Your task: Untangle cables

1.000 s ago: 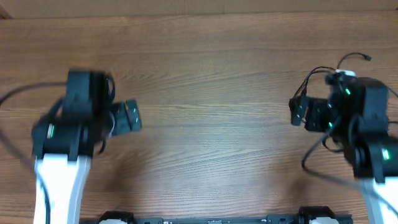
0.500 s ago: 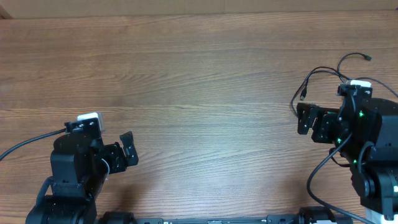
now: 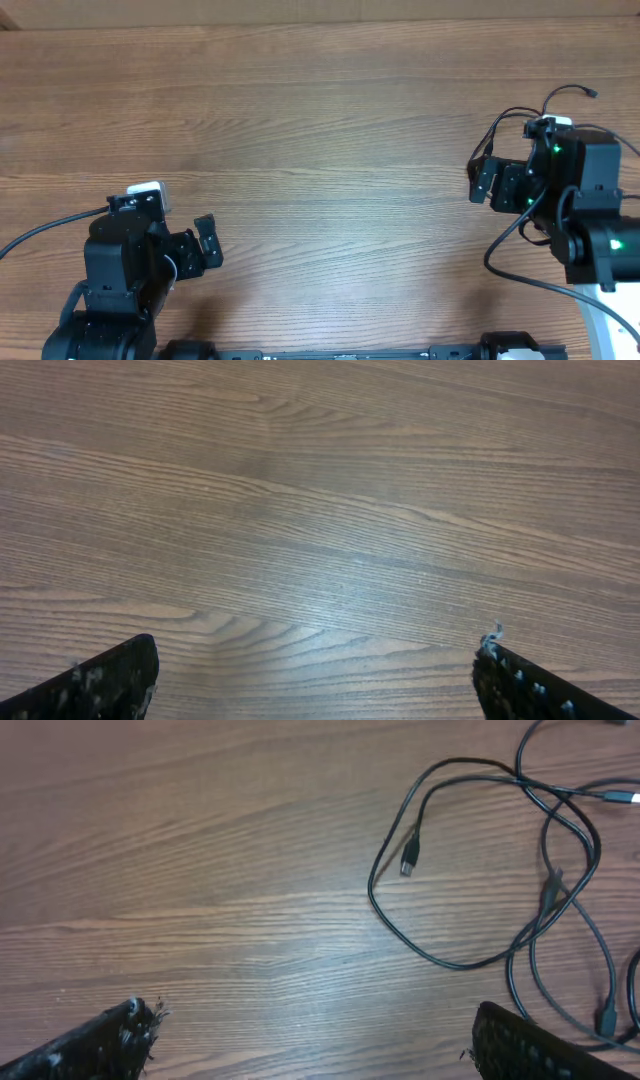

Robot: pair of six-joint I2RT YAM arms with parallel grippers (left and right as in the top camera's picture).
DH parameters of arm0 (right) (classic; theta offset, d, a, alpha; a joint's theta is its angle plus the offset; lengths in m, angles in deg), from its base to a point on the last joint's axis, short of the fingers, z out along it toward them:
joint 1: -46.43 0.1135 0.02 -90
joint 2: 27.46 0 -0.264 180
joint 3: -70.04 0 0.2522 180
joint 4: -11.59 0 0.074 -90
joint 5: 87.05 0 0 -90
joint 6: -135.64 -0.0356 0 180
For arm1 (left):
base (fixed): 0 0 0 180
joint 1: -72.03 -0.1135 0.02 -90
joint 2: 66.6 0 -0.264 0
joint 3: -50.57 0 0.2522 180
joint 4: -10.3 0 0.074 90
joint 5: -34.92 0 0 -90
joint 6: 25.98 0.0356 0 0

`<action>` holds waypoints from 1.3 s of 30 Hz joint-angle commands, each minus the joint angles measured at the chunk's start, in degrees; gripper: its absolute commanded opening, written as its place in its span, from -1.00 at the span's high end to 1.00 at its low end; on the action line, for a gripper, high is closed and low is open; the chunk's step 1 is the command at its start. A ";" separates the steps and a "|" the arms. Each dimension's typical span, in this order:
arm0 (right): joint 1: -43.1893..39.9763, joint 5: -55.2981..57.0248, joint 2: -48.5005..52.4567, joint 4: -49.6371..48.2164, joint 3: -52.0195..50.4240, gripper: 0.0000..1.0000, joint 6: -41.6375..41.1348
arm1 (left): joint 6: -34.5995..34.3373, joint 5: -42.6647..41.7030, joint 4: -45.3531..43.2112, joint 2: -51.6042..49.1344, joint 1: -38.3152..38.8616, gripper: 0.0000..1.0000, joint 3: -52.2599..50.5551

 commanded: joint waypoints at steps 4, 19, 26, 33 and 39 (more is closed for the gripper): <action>0.17 1.75 -7.02 -8.11 -1.70 -1.00 0.66 | 0.68 0.72 -0.07 -0.24 -0.13 -0.99 -0.35; 0.24 -10.40 -42.38 -59.78 -45.27 -1.00 0.57 | 0.70 0.72 -0.07 -0.24 -0.13 -0.99 -0.35; 0.33 -11.28 -50.71 -75.21 -58.69 -1.00 0.42 | 0.70 0.72 -0.04 -0.24 -0.13 -0.99 -0.35; 0.33 -9.75 -58.53 -75.47 -64.43 -1.00 0.44 | 0.68 0.72 -0.04 -0.24 -0.13 -0.99 -0.35; 0.39 -5.95 -58.45 -73.44 -66.55 -1.00 2.62 | 0.68 0.72 -0.04 -0.26 -0.13 -0.99 -0.35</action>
